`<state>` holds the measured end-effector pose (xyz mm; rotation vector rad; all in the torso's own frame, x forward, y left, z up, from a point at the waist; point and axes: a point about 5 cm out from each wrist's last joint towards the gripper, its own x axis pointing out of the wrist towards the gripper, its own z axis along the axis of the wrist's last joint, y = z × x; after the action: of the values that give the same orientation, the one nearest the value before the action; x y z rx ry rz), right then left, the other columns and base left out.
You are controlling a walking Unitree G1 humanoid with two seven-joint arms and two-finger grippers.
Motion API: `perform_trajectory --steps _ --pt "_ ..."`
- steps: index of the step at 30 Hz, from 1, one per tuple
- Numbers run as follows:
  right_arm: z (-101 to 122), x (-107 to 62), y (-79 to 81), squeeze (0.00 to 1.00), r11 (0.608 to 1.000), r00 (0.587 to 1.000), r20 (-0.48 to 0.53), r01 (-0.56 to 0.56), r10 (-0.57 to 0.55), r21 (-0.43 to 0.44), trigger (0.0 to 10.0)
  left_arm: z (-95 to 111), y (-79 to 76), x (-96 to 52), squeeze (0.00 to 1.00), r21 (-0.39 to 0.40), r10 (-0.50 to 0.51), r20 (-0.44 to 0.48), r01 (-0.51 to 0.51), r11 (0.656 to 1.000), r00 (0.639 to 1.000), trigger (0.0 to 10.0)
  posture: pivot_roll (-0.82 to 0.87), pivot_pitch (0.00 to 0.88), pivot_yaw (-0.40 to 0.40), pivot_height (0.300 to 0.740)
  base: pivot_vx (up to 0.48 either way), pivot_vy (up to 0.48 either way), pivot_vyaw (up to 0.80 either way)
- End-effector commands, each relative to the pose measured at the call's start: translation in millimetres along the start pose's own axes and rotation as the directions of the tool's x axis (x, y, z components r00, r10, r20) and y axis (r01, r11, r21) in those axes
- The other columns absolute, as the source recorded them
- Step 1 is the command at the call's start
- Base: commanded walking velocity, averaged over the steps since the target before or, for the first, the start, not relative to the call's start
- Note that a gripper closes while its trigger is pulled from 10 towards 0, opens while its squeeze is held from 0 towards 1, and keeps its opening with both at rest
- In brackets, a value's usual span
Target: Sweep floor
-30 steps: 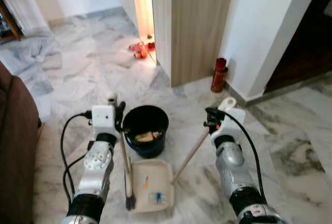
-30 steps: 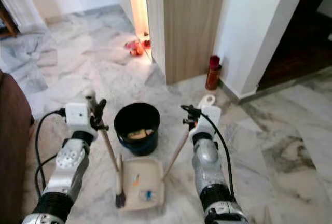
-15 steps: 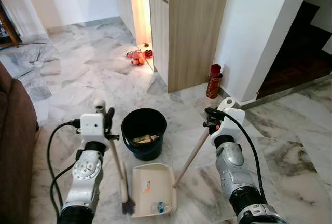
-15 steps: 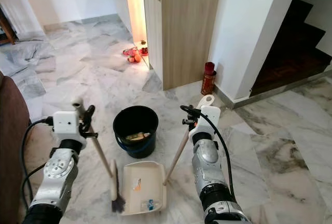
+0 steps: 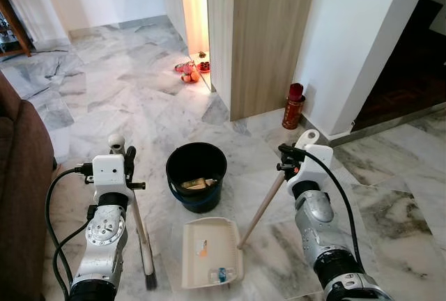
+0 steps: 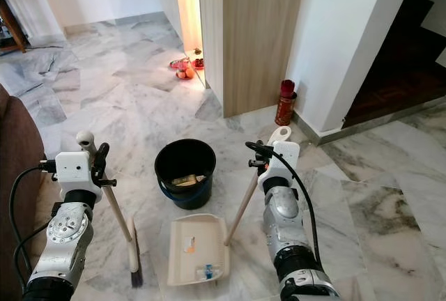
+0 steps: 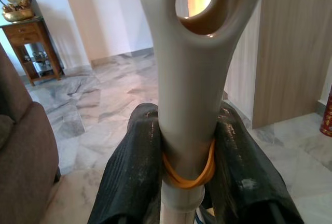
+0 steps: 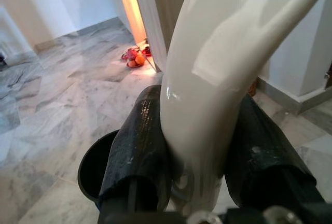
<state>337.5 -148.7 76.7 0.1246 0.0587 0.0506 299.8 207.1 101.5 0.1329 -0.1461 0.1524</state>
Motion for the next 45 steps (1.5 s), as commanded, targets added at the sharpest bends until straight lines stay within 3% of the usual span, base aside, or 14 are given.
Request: perform_trajectory --steps 1,12,22,34,45 --pt "11.5 3.4 5.3 0.0 1.0 0.998 0.049 -0.031 0.031 0.002 10.0 4.4 1.3 1.7 0.0 0.01 0.003 0.021 -0.004 1.0 1.0 10.0 0.14 0.0 0.047 0.74 0.0 0.0 0.0" --pt "31.0 0.6 3.9 0.0 0.994 0.988 0.117 -0.101 0.104 -0.03 10.0 -2.3 -2.2 1.2 0.0 0.007 -0.009 -0.005 0.009 1.0 1.0 10.0 0.13 0.0 0.05 0.74 0.0 0.0 0.0" --pt "67.4 -3.0 11.4 0.0 0.988 0.966 0.211 -0.156 0.152 0.004 10.0 -4.8 -6.0 1.0 0.0 0.004 -0.024 -0.015 0.024 1.0 1.0 10.0 0.12 0.0 0.052 0.74 0.0 0.0 0.0" --pt "89.1 -12.2 5.7 0.0 0.983 0.966 0.182 -0.181 0.185 -0.039 10.0 -6.4 -7.9 0.7 0.0 -0.004 -0.035 -0.019 0.035 0.999 0.999 10.0 0.12 0.0 0.052 0.74 0.0 0.0 0.0" --pt "134.7 -15.2 16.5 0.0 0.979 0.938 0.282 -0.204 0.2 -0.015 10.0 -6.8 -12.3 0.5 0.0 -0.013 -0.061 -0.016 0.06 0.998 0.998 10.0 0.12 0.0 0.053 0.74 0.0 0.0 0.0"
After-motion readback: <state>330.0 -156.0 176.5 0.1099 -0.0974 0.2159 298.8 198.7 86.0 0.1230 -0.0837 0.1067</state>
